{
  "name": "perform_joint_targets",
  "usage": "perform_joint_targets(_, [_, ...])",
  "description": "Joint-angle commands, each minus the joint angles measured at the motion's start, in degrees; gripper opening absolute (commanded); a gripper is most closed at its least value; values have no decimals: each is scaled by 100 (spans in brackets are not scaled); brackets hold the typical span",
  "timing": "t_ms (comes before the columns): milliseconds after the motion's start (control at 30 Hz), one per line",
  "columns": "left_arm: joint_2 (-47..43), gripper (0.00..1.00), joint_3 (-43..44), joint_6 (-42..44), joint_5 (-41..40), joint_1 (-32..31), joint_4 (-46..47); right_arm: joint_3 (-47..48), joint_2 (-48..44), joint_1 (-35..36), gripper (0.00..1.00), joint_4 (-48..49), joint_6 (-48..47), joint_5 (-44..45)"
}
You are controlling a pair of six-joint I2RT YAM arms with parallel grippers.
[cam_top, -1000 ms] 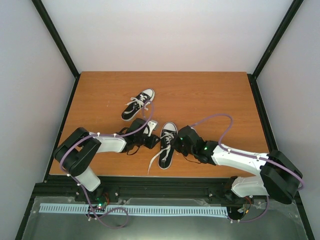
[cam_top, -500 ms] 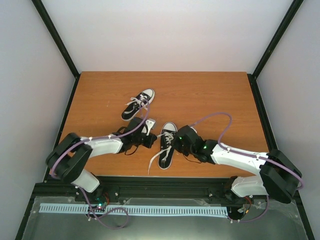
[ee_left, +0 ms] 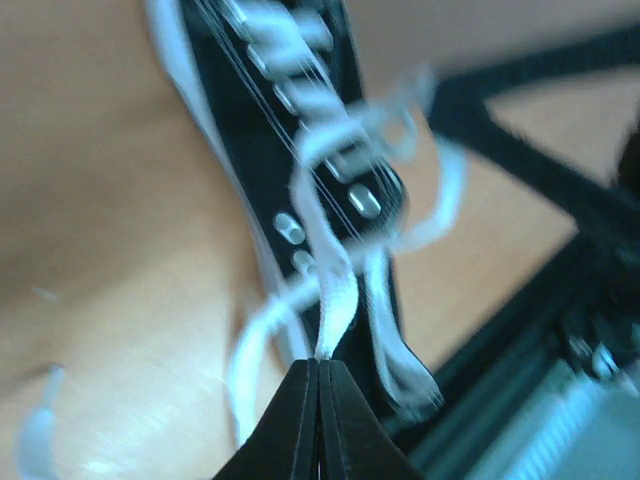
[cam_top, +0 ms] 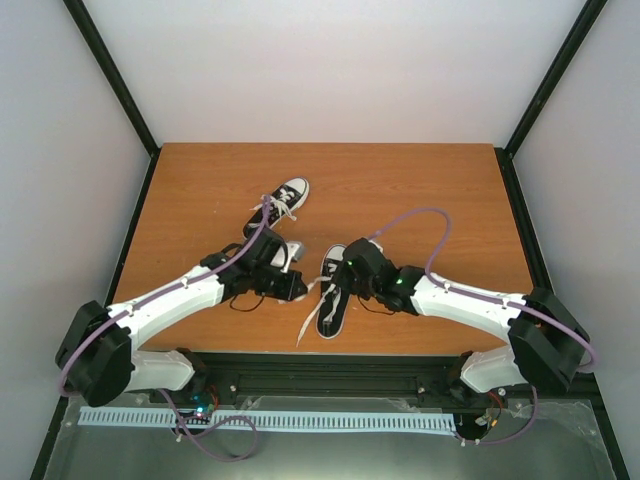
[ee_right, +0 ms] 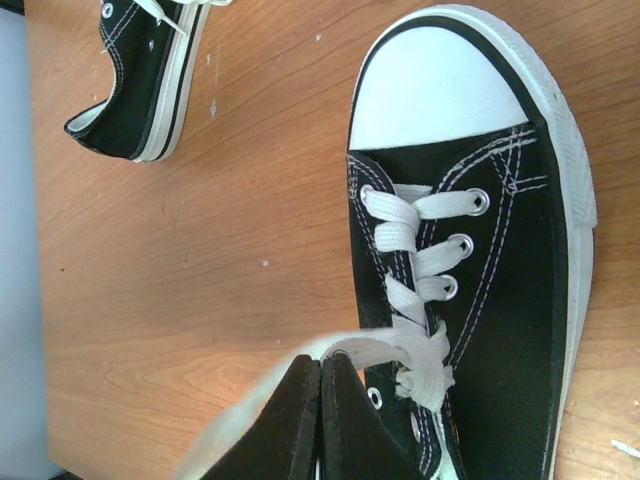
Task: Tie the shoes
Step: Wrap the shoelace around the shoelace.
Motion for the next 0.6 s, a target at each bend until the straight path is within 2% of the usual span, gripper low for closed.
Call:
perform_joint_targets(0, [181,1,429,-392,1602,-521,-812,255,69,-58,3,-49,-272,51])
perform_joint_targets(100, [394,1,677,-654,2307,-878,-413,260,50,-105,3,-81,-331,41])
perform_joint_targets(267, [616,1,884,-1153,2625,-1248,538,203,-32,-236,3,-92,-407,-47])
perform_joint_targets(300, [665,6,887,-1172,2655,-1276,645,204,-48,-264,3,-90,-425,-68])
perform_joint_targets(367, [746,27,760,-1148,2644,-1292,872,204,-56,-306,3,-99,-482,-112])
perform_joint_targets(500, [890,52,563,-945,2393,-1279,1096,199,-59,-398,3,-76,-563,-205])
perform_joint_targets(567, [831,57,565,-914,2212,-1224,1123,183,-54,-434,3,-39,-593,-266])
